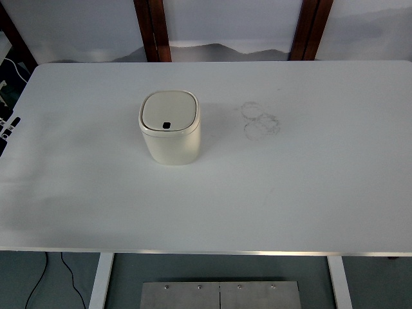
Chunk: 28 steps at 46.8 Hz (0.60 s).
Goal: Close trash bin
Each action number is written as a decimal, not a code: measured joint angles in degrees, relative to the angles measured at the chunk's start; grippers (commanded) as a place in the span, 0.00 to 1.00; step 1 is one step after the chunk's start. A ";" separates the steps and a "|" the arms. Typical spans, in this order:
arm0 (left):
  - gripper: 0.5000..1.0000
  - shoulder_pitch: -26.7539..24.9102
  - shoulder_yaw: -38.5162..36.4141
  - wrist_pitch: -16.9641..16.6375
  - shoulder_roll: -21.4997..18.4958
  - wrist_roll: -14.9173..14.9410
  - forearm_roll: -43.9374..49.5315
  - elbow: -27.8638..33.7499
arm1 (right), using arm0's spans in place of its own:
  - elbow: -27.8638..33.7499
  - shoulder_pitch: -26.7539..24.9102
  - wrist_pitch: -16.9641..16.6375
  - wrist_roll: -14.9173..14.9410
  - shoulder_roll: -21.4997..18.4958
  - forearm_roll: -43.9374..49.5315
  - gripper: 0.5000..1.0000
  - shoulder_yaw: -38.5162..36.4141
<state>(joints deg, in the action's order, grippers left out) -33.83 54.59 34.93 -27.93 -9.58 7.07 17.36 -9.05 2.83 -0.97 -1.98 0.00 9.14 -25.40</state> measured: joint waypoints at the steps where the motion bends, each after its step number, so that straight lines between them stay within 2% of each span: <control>1: 1.00 -0.03 0.00 -0.06 -0.04 0.00 -0.01 0.00 | 0.00 0.00 0.00 0.00 0.00 0.00 0.99 0.00; 15: 1.00 -1.97 -0.25 -0.54 -0.35 0.09 -0.70 0.05 | -0.02 0.08 0.00 0.00 0.00 -0.05 0.99 -0.09; 28: 1.00 -1.62 -0.27 -0.42 -1.16 0.09 -0.83 0.05 | -0.07 0.35 0.00 -0.05 0.00 -0.43 0.99 -0.17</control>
<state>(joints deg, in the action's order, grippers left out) -35.45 54.31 34.51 -29.09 -9.49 6.24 17.41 -9.13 3.18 -0.97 -2.02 0.00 8.71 -25.57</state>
